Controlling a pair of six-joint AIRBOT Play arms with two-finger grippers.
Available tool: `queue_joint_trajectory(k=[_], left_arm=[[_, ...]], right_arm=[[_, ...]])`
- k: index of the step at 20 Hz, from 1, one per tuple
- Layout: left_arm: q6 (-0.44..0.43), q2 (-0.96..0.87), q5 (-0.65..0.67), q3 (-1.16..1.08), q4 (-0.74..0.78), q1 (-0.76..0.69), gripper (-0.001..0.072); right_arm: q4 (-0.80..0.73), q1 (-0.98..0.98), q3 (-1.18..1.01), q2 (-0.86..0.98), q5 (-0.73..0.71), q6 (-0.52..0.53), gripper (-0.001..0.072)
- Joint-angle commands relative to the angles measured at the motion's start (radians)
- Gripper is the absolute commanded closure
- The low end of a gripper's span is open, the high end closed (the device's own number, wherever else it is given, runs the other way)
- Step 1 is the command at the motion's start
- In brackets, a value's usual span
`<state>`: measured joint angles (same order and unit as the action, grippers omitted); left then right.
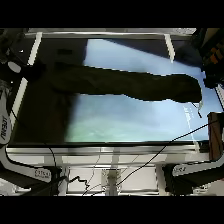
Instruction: Fold the clothes and pants, and hang the long-sleeved shirts on hangers.
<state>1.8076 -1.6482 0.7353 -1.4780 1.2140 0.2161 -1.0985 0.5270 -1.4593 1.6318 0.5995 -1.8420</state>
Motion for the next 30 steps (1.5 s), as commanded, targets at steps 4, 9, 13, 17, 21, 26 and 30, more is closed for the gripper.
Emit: queue_joint_trajectory(k=[4, 9, 13, 17, 21, 26, 30], left_arm=[[0.003, 0.056, -0.047, 0.227, 0.03, -0.019, 0.0286], [0.075, -0.002, -0.169, 0.258, -0.067, -0.021, -0.0001], [0.074, -0.076, -0.32, 0.258, -0.259, -0.033, 0.0], [0.071, -0.121, -0.549, 0.258, -0.274, -0.071, 0.0002], [0.071, -0.172, -0.729, 0.257, -0.274, -0.114, 0.0025], [0.07, -0.138, -0.795, 0.244, -0.111, -0.128, 0.0694], [0.07, 0.012, -0.652, 0.244, 0.251, -0.109, 0.0694]], right_arm=[[-0.007, 0.005, 0.0, -0.01, 0.046, 0.005, 0.0027], [-0.007, 0.005, 0.0, -0.01, 0.035, 0.005, 0.0027], [-0.008, 0.005, 0.0, -0.01, 0.023, 0.005, 0.0027], [-0.008, 0.005, 0.0, -0.01, 0.001, 0.005, 0.0028], [-0.008, 0.002, 0.0, -0.01, 0.01, 0.005, 0.0028], [-0.007, -0.01, 0.0, -0.032, 0.019, 0.193, 0.0163], [-0.003, -0.012, 0.0, -0.108, 0.036, 0.369, 0.037]])
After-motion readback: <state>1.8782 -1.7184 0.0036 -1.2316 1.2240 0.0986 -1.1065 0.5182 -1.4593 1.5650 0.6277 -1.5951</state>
